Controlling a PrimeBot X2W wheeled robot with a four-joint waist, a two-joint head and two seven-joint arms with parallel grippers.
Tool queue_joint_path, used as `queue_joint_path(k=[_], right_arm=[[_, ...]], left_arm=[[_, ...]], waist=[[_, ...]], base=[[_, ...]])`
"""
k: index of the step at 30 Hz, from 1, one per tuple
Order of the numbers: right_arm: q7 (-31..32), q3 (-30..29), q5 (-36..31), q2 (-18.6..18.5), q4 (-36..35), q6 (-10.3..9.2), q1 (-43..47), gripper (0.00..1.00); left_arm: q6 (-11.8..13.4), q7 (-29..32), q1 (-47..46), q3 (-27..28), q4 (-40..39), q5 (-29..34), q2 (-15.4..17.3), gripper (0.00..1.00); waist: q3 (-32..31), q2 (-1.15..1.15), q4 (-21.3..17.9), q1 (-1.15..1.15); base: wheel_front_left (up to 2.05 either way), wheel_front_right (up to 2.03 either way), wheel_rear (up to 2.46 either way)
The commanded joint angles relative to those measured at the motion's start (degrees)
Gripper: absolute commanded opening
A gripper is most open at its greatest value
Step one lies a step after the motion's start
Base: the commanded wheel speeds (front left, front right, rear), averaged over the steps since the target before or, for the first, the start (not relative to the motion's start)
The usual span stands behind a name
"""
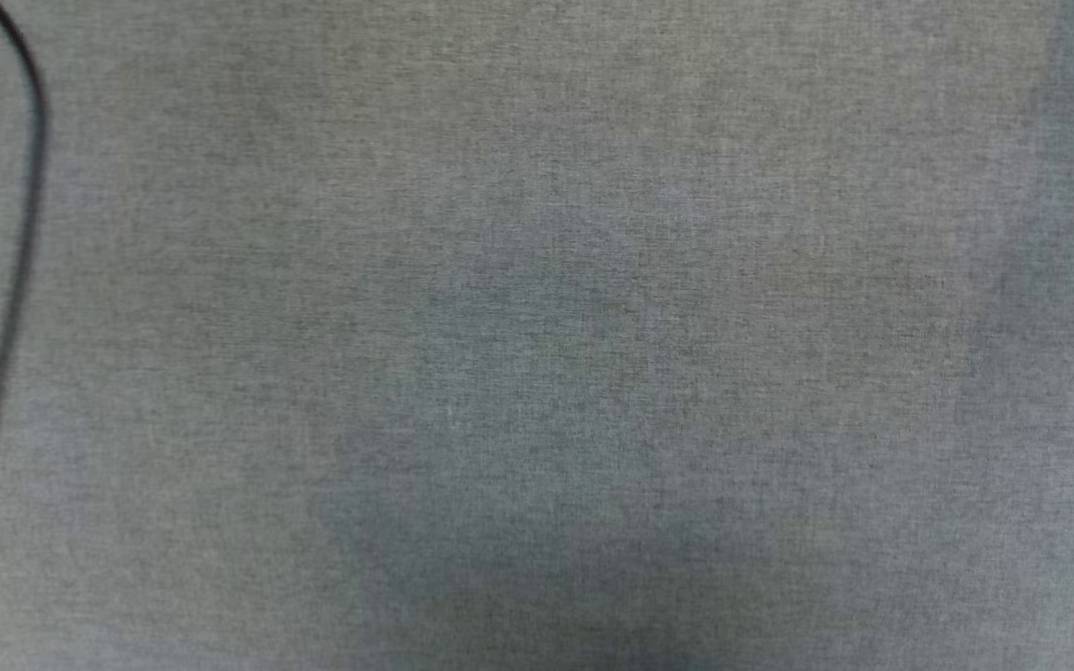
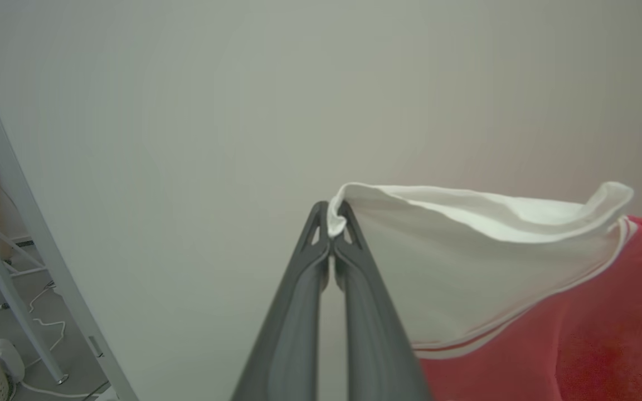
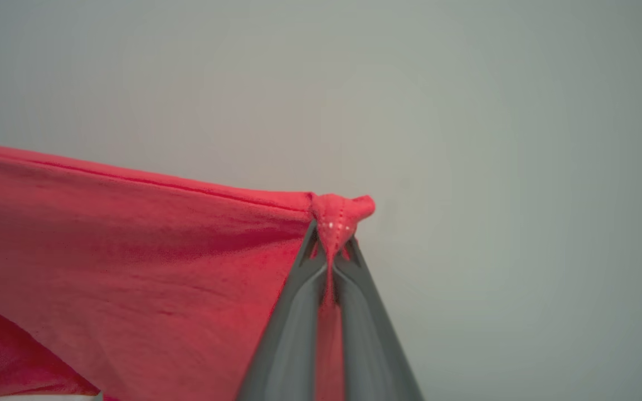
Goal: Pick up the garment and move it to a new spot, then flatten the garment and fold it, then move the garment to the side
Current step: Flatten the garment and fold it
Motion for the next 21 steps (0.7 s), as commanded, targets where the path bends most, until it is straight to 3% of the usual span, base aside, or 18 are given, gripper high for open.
queue_joint_path(k=[1, 12, 21], right_arm=[[-1.91, 0.61, 0.42, 0.04, 0.85, -0.11, 2.59, 0.0], [-7.26, 9.26, 8.75, 1.04, 3.31, -0.11, 20.71, 0.0], [-6.82, 21.06, 20.33, -1.67, -1.36, -0.11, 37.64, 0.0]], left_arm=[[-0.28, -0.38, 3.72, 1.02, -1.58, -0.99, -0.74, 0.0], [-1.02, -0.4, 32.79, 3.34, -12.88, -0.37, -3.58, 0.0], [-1.06, -0.39, 54.68, 2.31, -16.82, -0.27, -1.93, 0.0]], waist=[[-1.2, 0.63, 0.79, -0.01], [-11.54, 0.63, 1.77, -0.01], [-21.21, 0.63, 2.6, -0.01]], base=[[0.0, 0.0, 0.0], [0.0, 0.0, 0.0], [0.0, 0.0, 0.0]])
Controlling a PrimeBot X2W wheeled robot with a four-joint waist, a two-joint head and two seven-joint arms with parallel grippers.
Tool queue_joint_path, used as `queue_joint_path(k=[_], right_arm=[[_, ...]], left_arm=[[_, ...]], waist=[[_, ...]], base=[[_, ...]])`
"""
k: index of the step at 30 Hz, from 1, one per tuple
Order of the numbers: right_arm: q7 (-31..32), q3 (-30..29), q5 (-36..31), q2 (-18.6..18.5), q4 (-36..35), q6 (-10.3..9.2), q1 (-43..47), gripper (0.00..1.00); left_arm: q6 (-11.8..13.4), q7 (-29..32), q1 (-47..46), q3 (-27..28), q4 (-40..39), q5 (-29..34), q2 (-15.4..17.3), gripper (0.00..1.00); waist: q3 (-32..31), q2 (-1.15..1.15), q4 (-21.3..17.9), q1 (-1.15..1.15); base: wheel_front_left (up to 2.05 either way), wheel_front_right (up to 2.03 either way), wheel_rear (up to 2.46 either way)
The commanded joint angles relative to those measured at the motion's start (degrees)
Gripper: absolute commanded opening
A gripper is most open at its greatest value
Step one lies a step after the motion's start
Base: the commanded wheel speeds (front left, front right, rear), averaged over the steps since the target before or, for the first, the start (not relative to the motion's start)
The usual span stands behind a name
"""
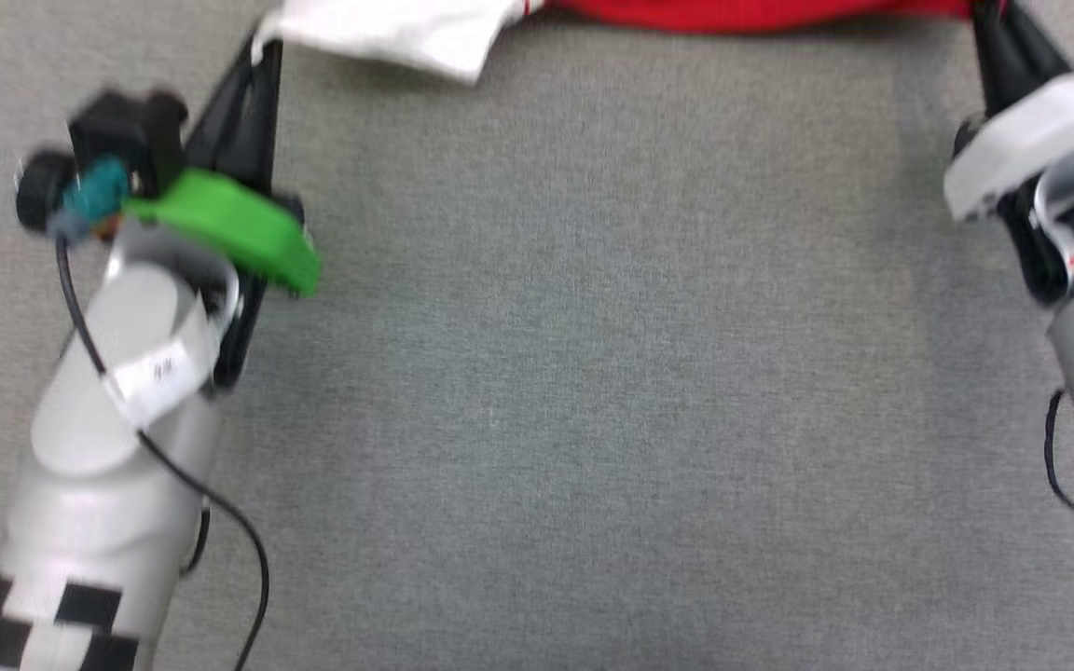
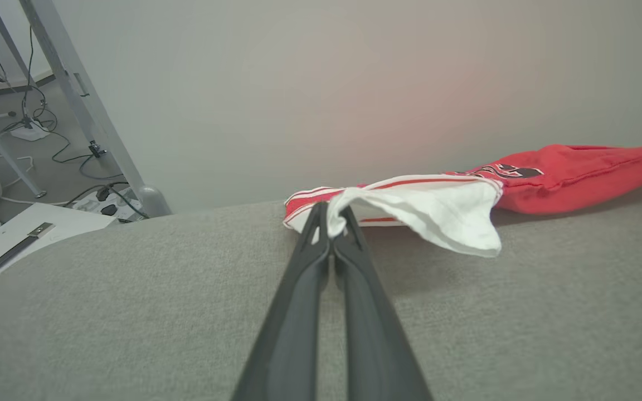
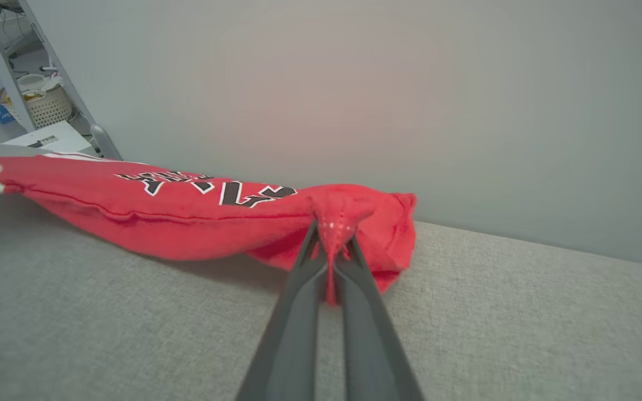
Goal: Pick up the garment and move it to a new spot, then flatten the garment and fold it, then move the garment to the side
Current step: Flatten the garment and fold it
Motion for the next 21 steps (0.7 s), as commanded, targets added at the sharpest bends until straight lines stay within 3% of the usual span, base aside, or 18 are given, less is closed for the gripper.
queue_joint_path(k=[1, 14, 21], right_arm=[[0.17, 1.29, 1.98, -1.11, -1.17, -0.1, 2.62, 0.0], [6.38, 6.19, 16.34, -6.01, -6.29, -0.1, 20.8, 0.0], [11.84, 5.33, 25.28, -8.12, -9.5, -0.1, 30.8, 0.0]], left_arm=[[-0.13, -0.29, 3.39, 0.35, -0.9, -0.56, 1.14, 0.0], [1.88, 6.5, 27.67, -0.75, -12.95, -2.89, 7.49, 0.0], [2.07, 10.7, 38.64, -2.86, -22.23, -3.86, 10.33, 0.0]], waist=[[-6.28, 0.63, 0.85, 0.01], [-16.29, 0.63, 0.97, 0.01], [-21.42, 0.63, 1.16, 0.01]], base=[[0.0, 0.0, 0.0], [0.0, 0.0, 0.0], [0.0, 0.0, 0.0]])
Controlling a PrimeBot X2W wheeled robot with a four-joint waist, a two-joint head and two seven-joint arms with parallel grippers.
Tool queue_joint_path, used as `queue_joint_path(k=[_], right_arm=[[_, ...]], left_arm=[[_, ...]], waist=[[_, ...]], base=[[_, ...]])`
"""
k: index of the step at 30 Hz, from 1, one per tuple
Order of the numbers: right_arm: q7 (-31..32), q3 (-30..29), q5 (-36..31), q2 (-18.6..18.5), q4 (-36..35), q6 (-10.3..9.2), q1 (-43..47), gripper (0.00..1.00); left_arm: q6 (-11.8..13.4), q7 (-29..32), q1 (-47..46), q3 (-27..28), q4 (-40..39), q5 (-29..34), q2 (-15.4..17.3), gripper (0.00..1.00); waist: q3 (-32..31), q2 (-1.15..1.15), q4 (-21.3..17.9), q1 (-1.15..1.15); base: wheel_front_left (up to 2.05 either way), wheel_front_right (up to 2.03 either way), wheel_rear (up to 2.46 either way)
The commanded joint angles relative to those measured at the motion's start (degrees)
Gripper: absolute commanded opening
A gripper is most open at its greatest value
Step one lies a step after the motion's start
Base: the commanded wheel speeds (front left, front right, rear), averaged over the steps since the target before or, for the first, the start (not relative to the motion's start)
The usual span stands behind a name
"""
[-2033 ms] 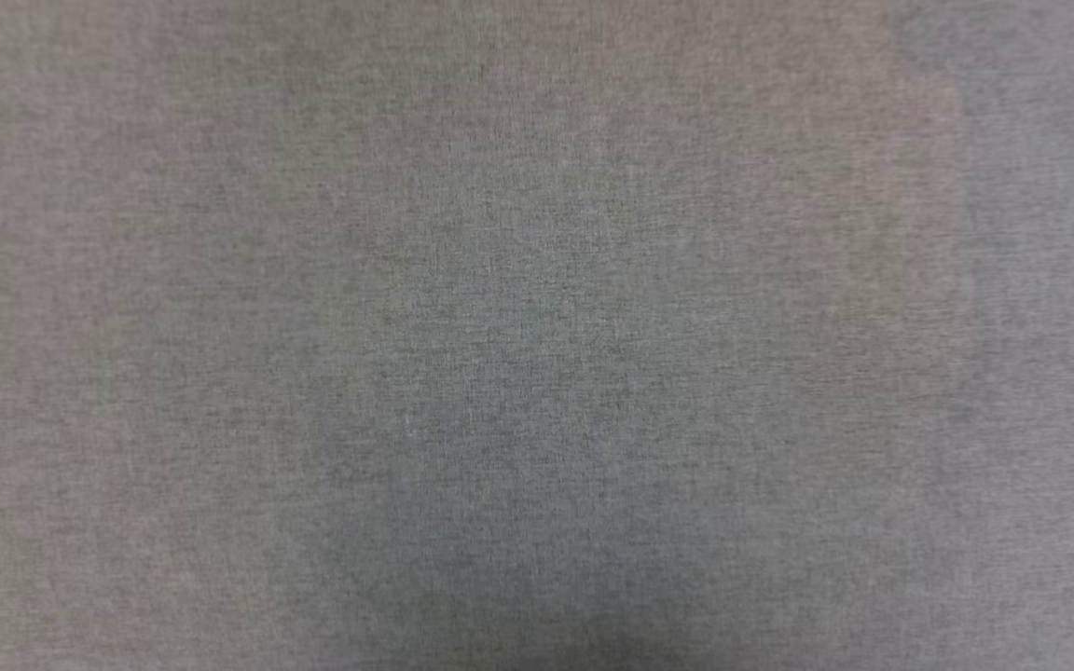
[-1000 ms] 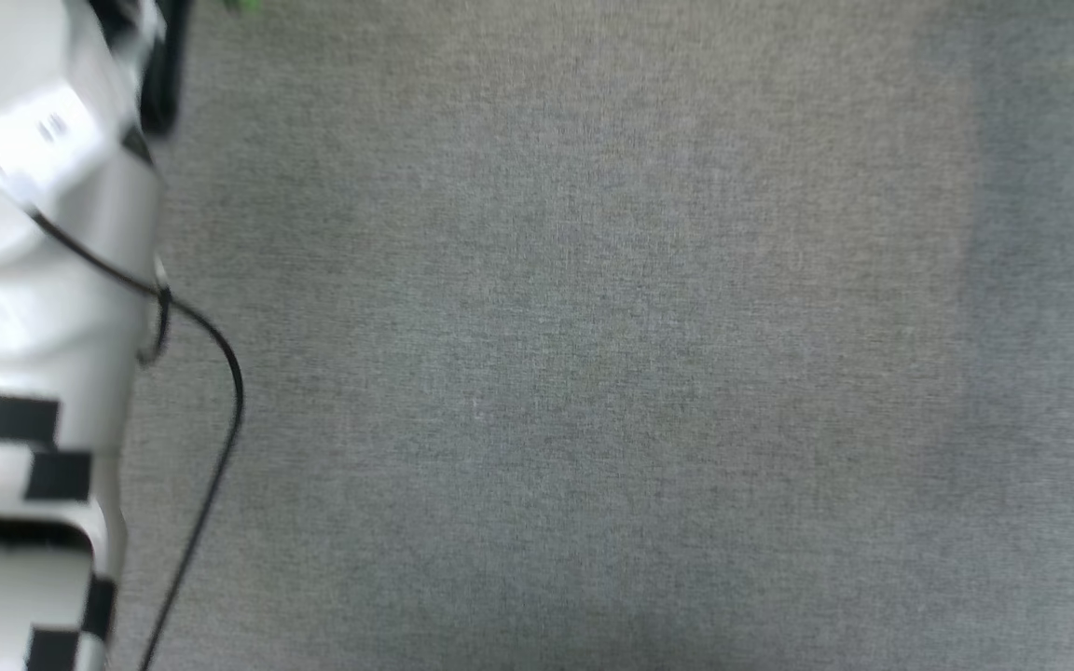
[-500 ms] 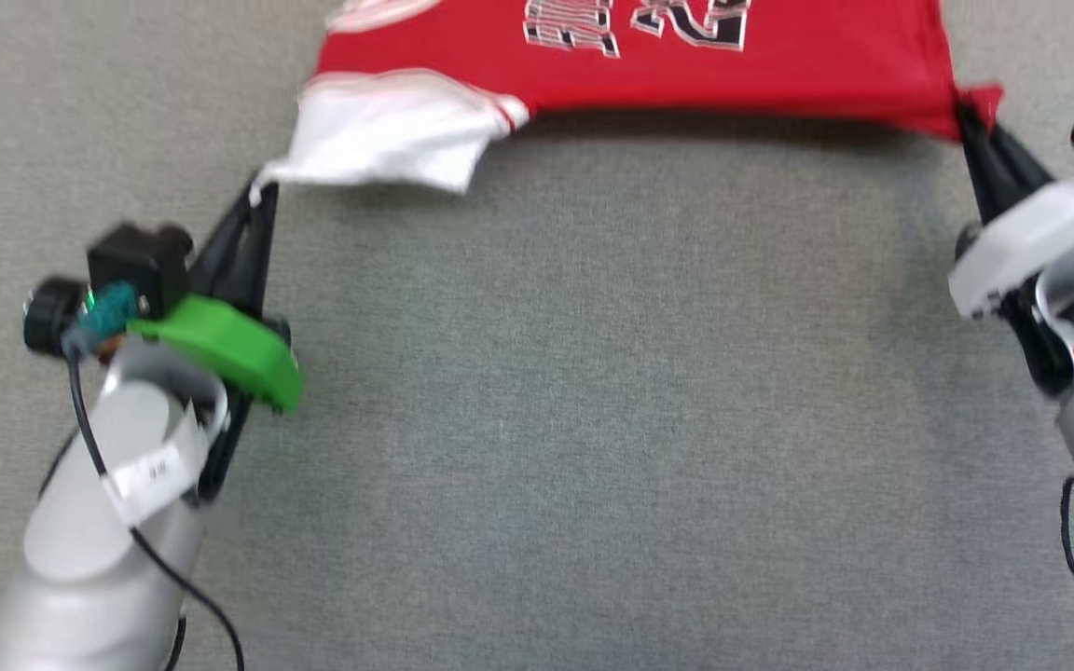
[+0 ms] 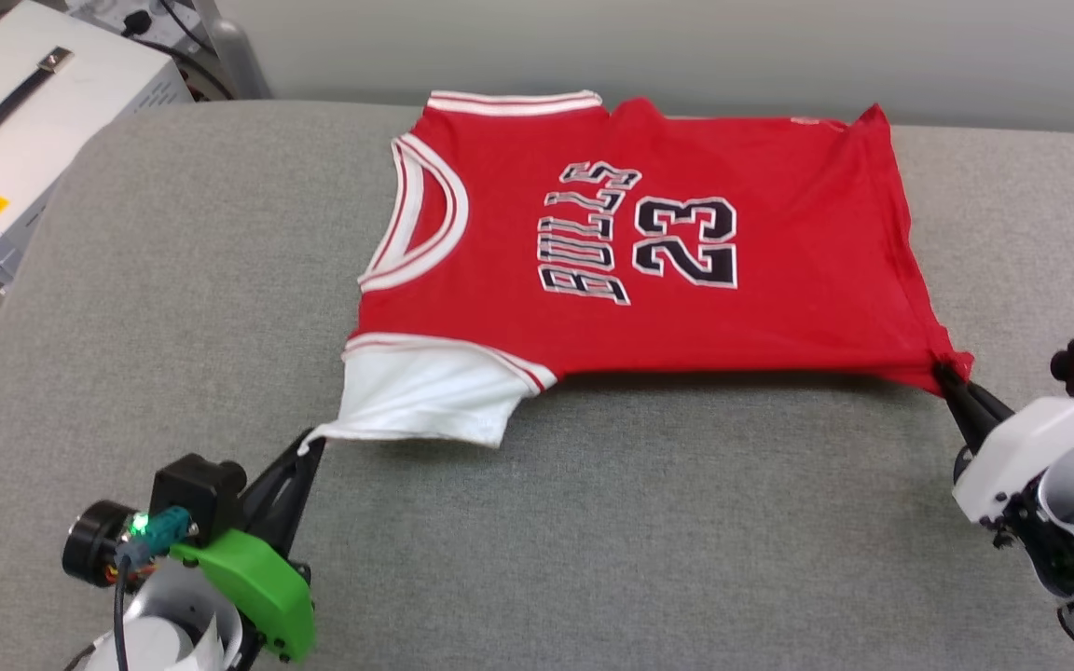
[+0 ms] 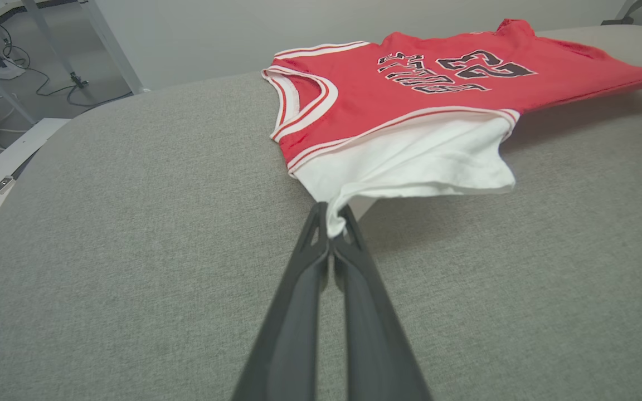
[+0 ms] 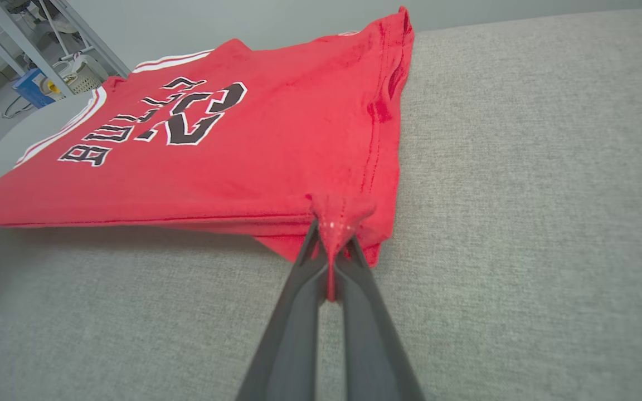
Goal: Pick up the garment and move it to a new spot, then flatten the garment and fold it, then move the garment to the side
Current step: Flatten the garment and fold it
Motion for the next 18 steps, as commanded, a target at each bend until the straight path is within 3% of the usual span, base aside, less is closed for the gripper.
queue_joint_path(k=[1, 9, 18], right_arm=[[0.94, -0.57, 1.42, -0.93, -0.77, -0.1, 2.23, 0.0], [6.54, -2.84, 7.18, -3.08, -7.59, -0.1, 12.85, 0.0], [13.23, -6.84, 11.13, -5.11, -17.13, -0.1, 26.52, 0.0]], left_arm=[[0.3, 0.72, 2.09, -0.2, -1.24, -0.96, 0.71, 0.0], [-0.02, 6.63, 10.75, -2.5, -7.77, -5.12, 2.05, 0.0], [-0.41, 14.19, 20.13, -3.87, -15.4, -10.8, 6.46, 0.0]], waist=[[-3.66, 0.63, 0.2, 0.01], [-7.74, 0.63, -0.33, 0.01], [-9.53, 0.63, -0.59, 0.01]], base=[[0.0, 0.0, 0.0], [0.0, 0.0, 0.0], [0.0, 0.0, 0.0]])
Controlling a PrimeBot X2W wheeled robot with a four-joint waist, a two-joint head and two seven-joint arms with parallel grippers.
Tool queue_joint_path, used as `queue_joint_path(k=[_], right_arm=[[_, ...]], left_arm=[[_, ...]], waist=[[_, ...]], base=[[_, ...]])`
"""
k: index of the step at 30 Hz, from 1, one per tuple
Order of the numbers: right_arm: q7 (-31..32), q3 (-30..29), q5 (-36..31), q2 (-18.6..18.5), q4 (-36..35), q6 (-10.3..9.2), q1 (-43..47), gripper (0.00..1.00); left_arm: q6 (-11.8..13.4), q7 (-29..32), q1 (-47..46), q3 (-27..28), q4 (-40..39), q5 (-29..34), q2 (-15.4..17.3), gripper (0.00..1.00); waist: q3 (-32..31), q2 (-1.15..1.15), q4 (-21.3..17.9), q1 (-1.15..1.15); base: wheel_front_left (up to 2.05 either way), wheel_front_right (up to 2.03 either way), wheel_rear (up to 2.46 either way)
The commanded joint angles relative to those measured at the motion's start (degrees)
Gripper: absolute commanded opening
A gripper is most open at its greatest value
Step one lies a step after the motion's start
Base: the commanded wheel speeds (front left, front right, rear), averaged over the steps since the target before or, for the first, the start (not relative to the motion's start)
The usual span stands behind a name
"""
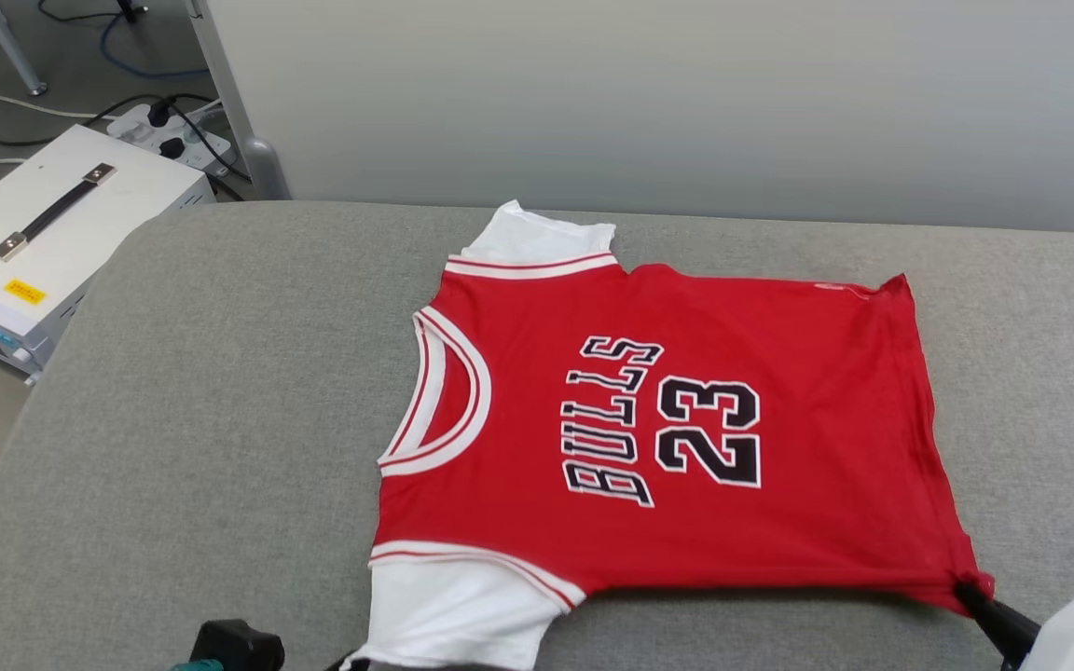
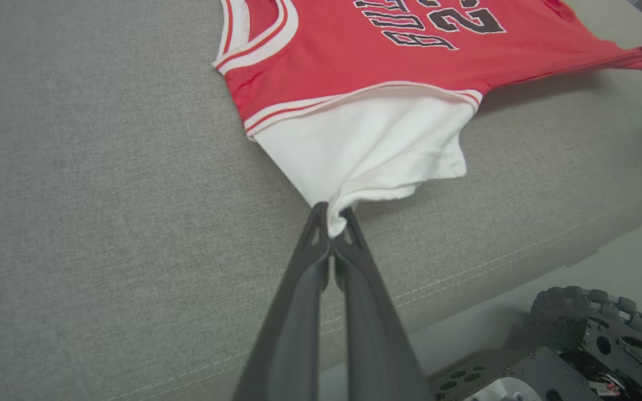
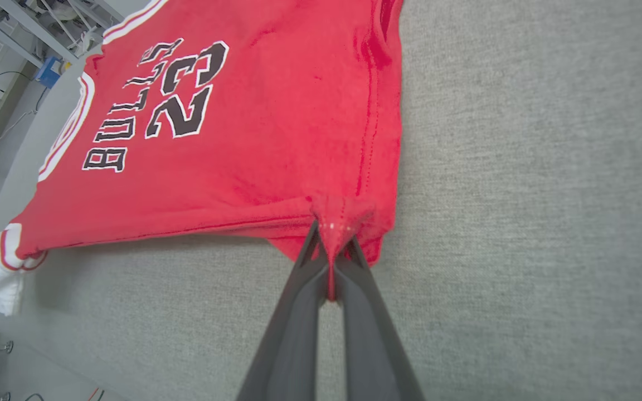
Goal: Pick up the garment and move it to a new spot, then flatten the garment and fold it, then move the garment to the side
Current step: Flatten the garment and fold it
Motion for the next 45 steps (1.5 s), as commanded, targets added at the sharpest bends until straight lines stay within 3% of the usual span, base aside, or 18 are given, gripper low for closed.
queue_joint_path(k=[1, 11, 20, 24, 34, 35, 45], right_arm=[[1.02, -0.65, 0.48, -0.32, -1.02, -0.05, 1.94, 0.0], [5.13, -6.36, -2.01, 0.77, -9.44, -0.05, 5.34, 0.0], [6.24, -11.42, -6.14, 2.83, -13.16, -0.05, 2.02, 0.0], [8.45, -11.63, -9.26, 3.82, -14.95, -0.05, -3.21, 0.0], [12.99, -9.73, -18.2, 6.23, -8.97, -0.05, -14.89, 0.0], [13.47, -8.73, -19.29, 6.97, -7.21, -0.05, -17.34, 0.0], [12.82, -5.68, -20.72, 7.86, -0.69, -0.05, -22.33, 0.0]], left_arm=[[-0.27, 0.6, 1.65, -0.2, -0.86, -0.85, 0.59, 0.0], [2.37, -3.91, 0.25, 2.48, -2.23, 0.13, -0.8, 0.0], [1.36, -7.67, -9.51, 3.06, 0.75, 2.51, -2.65, 0.0], [0.13, -6.97, -18.05, 2.59, 3.47, 3.79, -2.4, 0.0], [-1.69, -0.4, -33.62, -1.16, 14.3, 2.04, -1.72, 0.0], [-1.85, -0.05, -36.65, -2.3, 18.08, 1.89, -1.85, 0.0], [-2.04, -2.71, -42.18, -5.78, 28.79, 1.06, -3.54, 0.0]], waist=[[-0.13, 0.63, -0.19, 0.01], [1.22, 0.63, -1.16, 0.01], [4.96, 0.63, -1.71, 0.01], [9.27, 0.63, -2.88, 0.01], [15.01, 0.63, -5.16, 0.01], [15.77, 0.63, -5.63, 0.01], [16.5, 0.63, -5.9, 0.01]], base=[[0.0, 0.0, 0.0], [0.0, 0.0, 0.0], [0.0, 0.0, 0.0], [0.0, 0.0, 0.0], [0.0, 0.0, 0.0], [0.0, 0.0, 0.0], [0.0, 0.0, 0.0]])
